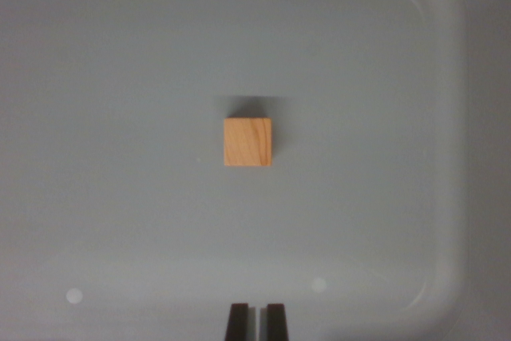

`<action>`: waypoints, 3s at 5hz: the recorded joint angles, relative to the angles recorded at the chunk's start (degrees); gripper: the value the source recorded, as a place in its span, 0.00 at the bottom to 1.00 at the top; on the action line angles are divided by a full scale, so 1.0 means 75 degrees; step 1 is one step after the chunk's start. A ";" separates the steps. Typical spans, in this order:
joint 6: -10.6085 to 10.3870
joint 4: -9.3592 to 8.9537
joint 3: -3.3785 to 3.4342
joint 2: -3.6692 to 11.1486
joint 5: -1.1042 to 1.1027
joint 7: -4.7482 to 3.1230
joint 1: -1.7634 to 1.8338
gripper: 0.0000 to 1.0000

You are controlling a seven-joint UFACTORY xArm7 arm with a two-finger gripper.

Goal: Push wooden cube

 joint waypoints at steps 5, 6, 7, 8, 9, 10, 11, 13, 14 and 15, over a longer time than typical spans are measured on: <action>-0.0384 -0.0289 -0.0005 0.0106 0.0027 -0.0031 -0.0012 0.00; -0.0384 -0.0289 -0.0005 0.0106 0.0027 -0.0031 -0.0012 0.00; -0.0588 -0.0442 -0.0008 0.0162 0.0042 -0.0048 -0.0019 0.00; -0.0588 -0.0442 -0.0008 0.0162 0.0042 -0.0048 -0.0019 0.00; -0.0823 -0.0618 -0.0011 0.0226 0.0058 -0.0067 -0.0026 0.00; -0.0823 -0.0618 -0.0011 0.0226 0.0058 -0.0067 -0.0026 0.00; -0.1085 -0.0816 -0.0014 0.0298 0.0077 -0.0089 -0.0035 0.00; -0.1372 -0.1031 -0.0018 0.0377 0.0098 -0.0112 -0.0044 0.00; -0.1372 -0.1031 -0.0018 0.0377 0.0098 -0.0112 -0.0044 0.00; -0.1680 -0.1263 -0.0022 0.0462 0.0119 -0.0137 -0.0054 0.00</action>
